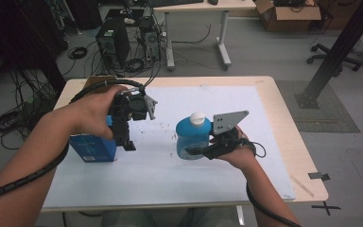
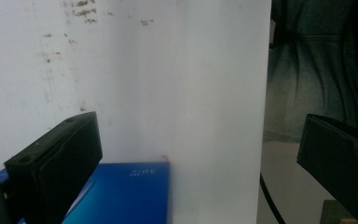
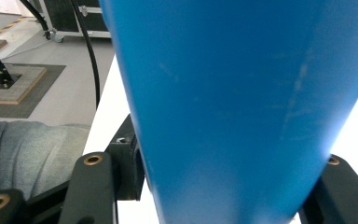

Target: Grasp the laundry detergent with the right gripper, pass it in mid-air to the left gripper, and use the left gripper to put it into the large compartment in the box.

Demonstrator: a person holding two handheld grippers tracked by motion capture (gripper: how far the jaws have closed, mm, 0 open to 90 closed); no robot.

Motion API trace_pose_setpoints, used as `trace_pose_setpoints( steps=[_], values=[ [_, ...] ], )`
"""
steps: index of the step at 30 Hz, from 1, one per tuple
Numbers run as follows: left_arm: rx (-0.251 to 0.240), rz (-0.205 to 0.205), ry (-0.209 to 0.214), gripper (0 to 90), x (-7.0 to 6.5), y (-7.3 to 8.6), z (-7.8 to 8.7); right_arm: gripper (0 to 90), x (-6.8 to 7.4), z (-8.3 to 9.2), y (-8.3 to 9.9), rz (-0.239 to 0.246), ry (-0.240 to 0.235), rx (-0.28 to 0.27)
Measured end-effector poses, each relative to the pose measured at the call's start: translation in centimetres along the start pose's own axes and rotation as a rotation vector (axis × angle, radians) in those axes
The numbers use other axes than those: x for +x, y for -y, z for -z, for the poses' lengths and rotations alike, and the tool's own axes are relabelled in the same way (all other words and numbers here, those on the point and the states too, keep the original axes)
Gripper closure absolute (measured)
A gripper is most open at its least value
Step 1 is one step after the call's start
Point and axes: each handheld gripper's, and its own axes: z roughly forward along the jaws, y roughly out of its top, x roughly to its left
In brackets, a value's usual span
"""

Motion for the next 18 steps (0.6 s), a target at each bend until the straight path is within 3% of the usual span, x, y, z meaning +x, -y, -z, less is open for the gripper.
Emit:
trace_pose_setpoints(
  steps=[18],
  values=[
    [0.001,-0.006,0.01,0.2,0.1,-0.9,-1.2,43.4,0.3,-3.2,1.3,-0.029,-0.019,0.004]
  ],
)
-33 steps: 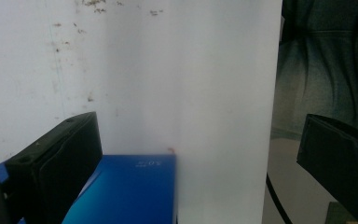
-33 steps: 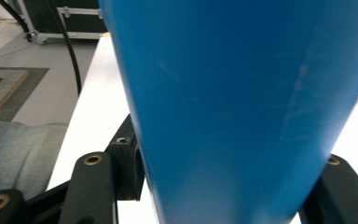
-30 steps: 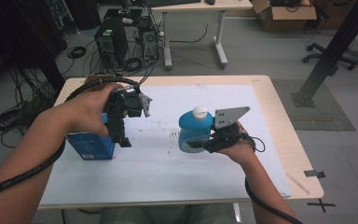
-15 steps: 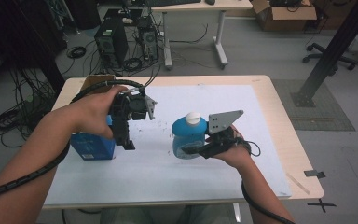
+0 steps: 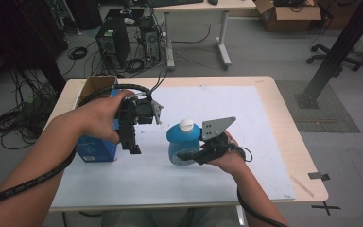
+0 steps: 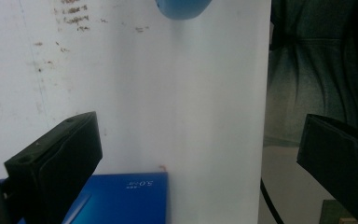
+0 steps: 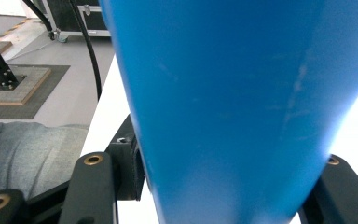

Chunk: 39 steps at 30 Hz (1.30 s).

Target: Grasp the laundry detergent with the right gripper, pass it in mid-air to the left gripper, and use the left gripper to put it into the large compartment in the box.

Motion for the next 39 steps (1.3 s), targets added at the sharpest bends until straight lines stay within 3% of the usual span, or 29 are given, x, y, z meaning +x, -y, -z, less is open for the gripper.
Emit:
trace_pose_setpoints(
  steps=[15,24,39],
  values=[
    [-0.006,-0.014,0.0,0.2,-0.2,-0.8,-0.2,43.6,0.1,-3.0,0.1,-0.01,-0.007,0.001],
    [-0.008,-0.014,-0.007,0.2,0.0,-1.0,-0.4,43.5,0.1,-4.2,0.0,-0.02,-0.026,-0.028],
    [-0.003,-0.026,-0.005,0.2,-0.3,-1.8,-0.7,43.6,-0.1,-5.9,-0.4,-0.016,-0.024,-0.012]
  ],
)
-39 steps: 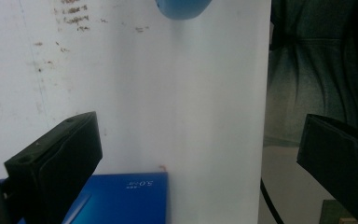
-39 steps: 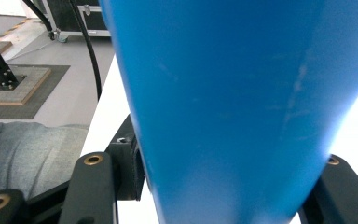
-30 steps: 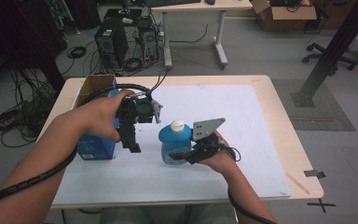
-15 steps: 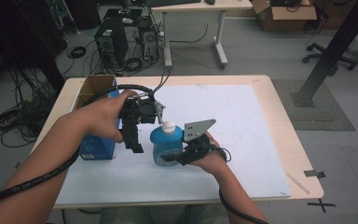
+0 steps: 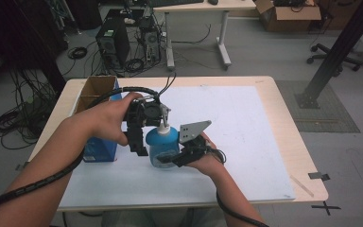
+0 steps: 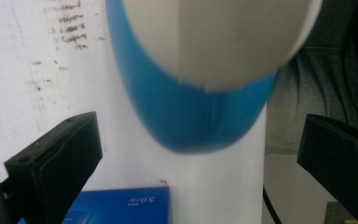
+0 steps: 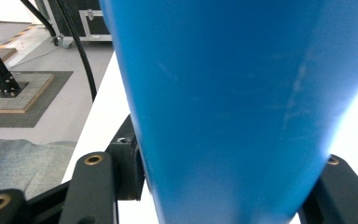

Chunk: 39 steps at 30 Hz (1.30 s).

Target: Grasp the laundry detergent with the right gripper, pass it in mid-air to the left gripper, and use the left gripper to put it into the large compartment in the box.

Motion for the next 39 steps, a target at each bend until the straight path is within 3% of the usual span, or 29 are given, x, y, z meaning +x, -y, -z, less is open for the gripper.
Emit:
trace_pose_setpoints(
  steps=[10,25,39],
  values=[
    [0.014,-0.015,-0.016,0.2,-0.4,-0.7,-0.2,43.5,0.0,-0.9,-0.2,0.0,-0.022,-0.001],
    [0.019,-0.03,-0.028,0.2,-0.5,-2.2,-0.3,43.5,0.1,-1.3,-0.6,0.0,-0.017,0.001],
    [0.037,-0.021,-0.045,1.2,-0.6,-2.7,-0.6,43.6,0.1,-1.5,-0.9,0.009,-0.019,0.011]
  ],
)
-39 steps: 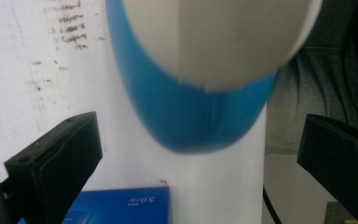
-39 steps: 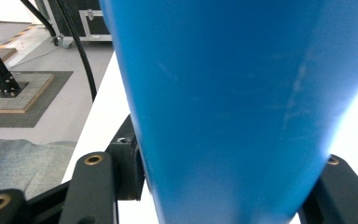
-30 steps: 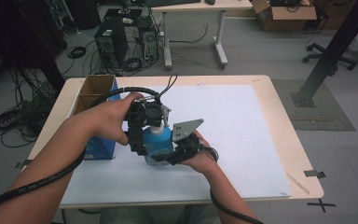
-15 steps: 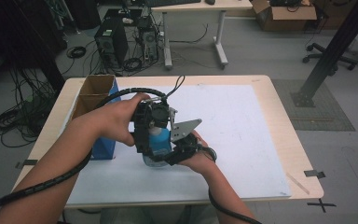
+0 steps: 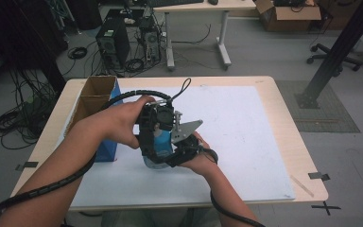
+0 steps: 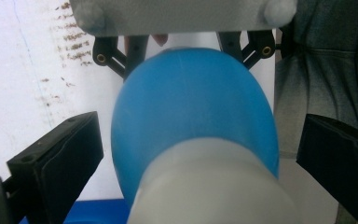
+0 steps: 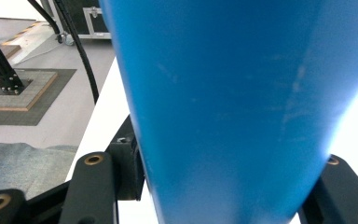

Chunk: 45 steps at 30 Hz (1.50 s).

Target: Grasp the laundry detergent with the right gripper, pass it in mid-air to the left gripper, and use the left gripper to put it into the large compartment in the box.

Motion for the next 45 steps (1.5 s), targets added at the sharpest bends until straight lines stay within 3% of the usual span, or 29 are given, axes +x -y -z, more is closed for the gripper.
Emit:
trace_pose_setpoints(
  steps=[16,45],
  values=[
    [0.016,0.021,-0.027,10.2,-0.01,-0.07,0.21,43.6,0.09,0.11,-0.15,-0.001,0.006,-0.006],
    [0.035,0.044,-0.025,23.2,-0.13,-0.36,0.02,43.6,0.14,0.03,-0.09,-0.01,0.008,-0.011]
  ],
)
